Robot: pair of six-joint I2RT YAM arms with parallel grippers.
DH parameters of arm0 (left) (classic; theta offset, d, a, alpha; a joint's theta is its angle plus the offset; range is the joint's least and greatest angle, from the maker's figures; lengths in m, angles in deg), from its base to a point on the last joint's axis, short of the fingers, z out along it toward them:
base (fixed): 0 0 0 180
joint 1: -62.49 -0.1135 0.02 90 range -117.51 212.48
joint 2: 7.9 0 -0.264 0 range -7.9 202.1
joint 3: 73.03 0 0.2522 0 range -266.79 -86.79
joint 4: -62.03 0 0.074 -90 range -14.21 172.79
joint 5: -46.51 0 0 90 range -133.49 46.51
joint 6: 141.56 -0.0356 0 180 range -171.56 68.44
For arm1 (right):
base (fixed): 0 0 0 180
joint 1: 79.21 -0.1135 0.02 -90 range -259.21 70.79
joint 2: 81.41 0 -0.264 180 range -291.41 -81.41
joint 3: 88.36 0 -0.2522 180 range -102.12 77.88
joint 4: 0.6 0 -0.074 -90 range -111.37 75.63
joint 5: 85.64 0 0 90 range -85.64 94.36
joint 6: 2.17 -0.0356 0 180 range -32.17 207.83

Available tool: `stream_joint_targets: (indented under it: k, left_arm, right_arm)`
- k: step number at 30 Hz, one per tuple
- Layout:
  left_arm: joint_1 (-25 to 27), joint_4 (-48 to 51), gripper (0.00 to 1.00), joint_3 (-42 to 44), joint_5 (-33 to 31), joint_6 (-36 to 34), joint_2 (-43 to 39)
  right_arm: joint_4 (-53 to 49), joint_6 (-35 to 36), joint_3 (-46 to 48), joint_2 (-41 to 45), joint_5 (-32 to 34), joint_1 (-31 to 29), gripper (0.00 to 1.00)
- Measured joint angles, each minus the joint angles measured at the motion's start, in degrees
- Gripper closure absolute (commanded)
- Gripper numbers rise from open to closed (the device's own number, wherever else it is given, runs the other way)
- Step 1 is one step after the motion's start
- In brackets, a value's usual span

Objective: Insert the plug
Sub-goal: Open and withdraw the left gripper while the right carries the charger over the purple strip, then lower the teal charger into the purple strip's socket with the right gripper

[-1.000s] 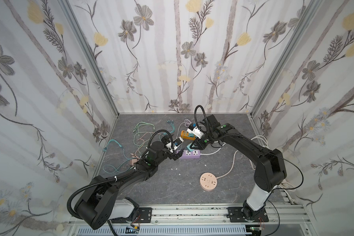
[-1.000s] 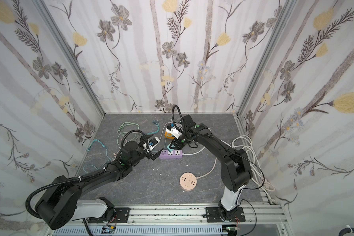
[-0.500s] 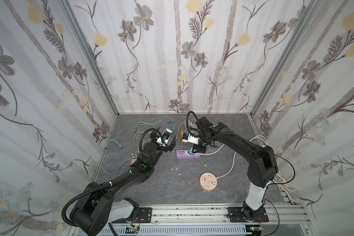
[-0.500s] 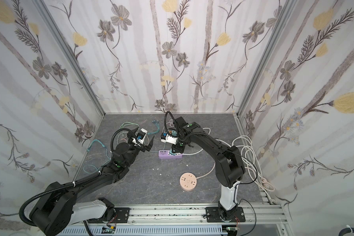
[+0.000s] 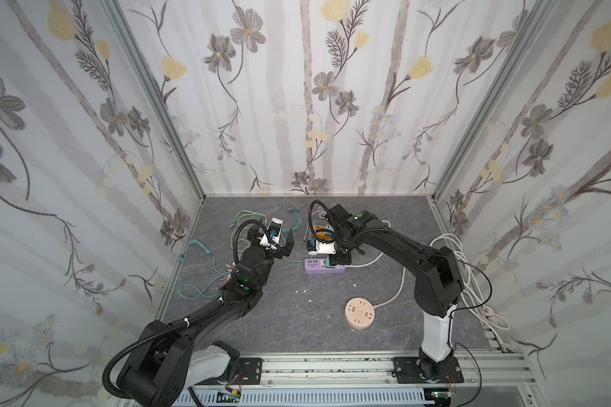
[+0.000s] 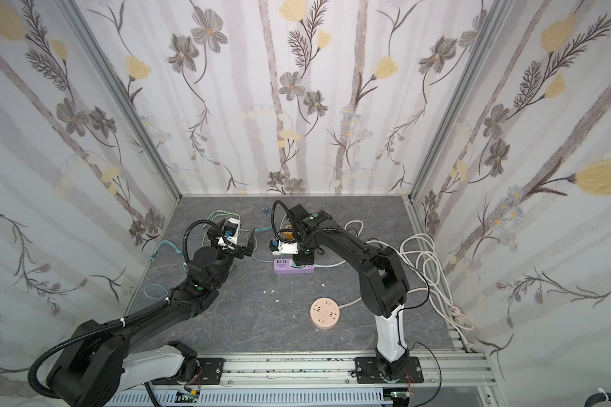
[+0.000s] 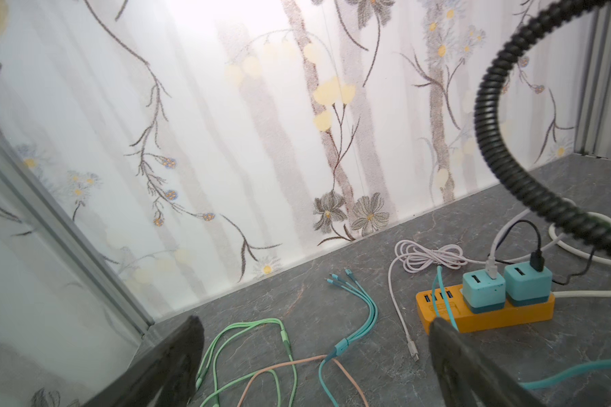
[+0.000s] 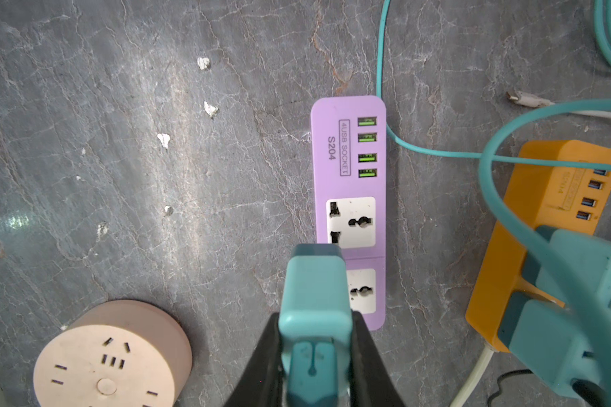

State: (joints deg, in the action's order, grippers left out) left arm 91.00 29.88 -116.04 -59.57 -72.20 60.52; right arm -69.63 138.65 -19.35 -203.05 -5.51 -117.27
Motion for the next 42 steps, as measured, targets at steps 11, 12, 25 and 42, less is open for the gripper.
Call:
stream_joint_targets:
  k: [11,12,25,42]
  left_arm:
    - [-2.3,1.0,0.0,0.3,-3.3,4.5,-1.1]
    - [-2.4,1.2,0.0,0.3,-3.4,4.6,-1.1]
    - [-3.1,2.6,0.0,0.4,-3.6,6.0,-1.1]
    - [-3.5,4.2,0.0,0.8,-3.8,6.3,-1.0]
  right_arm:
    - [0.2,3.7,-0.4,-2.0,1.6,-0.5,1.0]
    - [0.2,3.8,-0.5,-2.3,1.6,-0.5,1.0]
    - [1.5,4.8,-3.3,-3.5,1.5,-0.8,1.0]
    - [-0.5,5.2,-5.4,-6.4,1.5,-1.7,1.0]
